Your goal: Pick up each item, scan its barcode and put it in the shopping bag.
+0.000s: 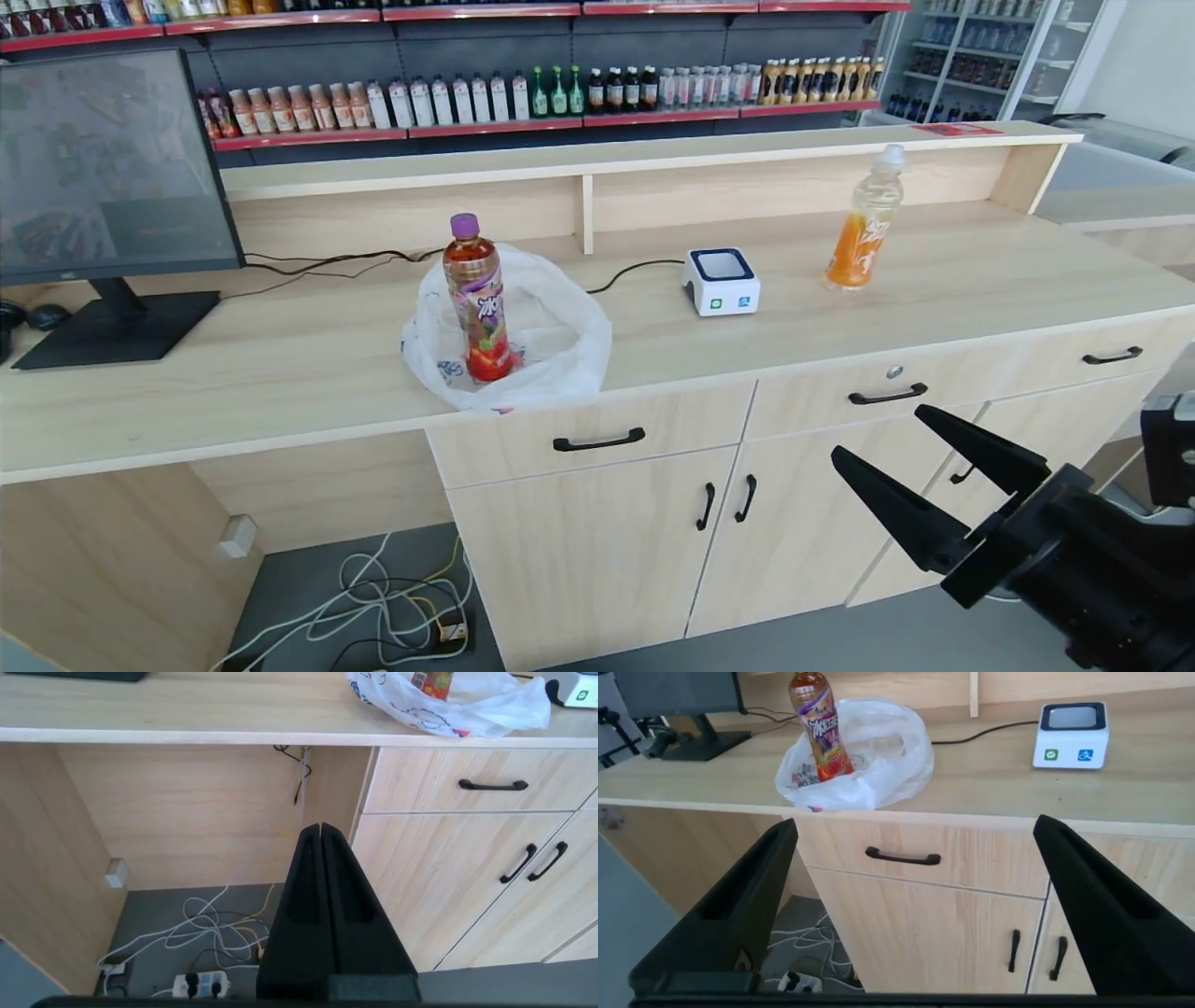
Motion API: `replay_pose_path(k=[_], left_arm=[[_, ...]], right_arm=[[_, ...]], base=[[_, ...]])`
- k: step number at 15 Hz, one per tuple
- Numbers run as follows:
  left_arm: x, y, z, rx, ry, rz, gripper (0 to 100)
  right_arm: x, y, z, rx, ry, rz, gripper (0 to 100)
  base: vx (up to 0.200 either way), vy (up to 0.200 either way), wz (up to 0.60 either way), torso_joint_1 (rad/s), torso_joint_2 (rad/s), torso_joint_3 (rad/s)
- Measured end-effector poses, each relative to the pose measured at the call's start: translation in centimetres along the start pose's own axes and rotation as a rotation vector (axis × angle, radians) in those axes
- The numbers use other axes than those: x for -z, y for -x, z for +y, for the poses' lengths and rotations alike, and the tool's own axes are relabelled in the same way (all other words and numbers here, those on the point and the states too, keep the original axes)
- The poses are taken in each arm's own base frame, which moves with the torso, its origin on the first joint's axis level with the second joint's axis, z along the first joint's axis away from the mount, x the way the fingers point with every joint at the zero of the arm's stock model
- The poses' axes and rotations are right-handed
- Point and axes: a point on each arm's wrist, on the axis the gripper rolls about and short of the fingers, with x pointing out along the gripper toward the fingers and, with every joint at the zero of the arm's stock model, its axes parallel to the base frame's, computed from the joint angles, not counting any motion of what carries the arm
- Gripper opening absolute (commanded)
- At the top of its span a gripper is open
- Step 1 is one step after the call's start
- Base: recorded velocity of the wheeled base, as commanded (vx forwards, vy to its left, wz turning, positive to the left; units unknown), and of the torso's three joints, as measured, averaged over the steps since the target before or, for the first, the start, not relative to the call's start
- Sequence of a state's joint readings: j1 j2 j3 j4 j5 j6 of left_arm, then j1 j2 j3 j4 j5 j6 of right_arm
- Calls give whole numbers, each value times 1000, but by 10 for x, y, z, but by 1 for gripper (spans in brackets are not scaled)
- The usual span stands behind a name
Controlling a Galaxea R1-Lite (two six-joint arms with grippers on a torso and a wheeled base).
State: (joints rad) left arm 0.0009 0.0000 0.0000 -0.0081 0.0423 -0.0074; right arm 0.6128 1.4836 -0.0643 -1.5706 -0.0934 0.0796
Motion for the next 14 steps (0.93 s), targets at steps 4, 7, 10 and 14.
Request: replay_pose_path(k=[4,7,10,14], left_arm=[[0,0,0,1,0,0,0],[0,0,0,0,0,-1,0],[0,0,0,1,0,1,0],[0,0,0,1,1,0,0]], right_arm=[[2,-4,-1,-23,-5,9,100],[1,-6,-5,-40,3,7,100],[-1,-9,-9,-20,5,-4,100],[0,-10,-13,-36,8,3,100]], base=[[0,-200,600,11,4,1],[0,-200,200,1,2,4],[0,-200,0,2,2,2],[0,-200,0,5,5,4]])
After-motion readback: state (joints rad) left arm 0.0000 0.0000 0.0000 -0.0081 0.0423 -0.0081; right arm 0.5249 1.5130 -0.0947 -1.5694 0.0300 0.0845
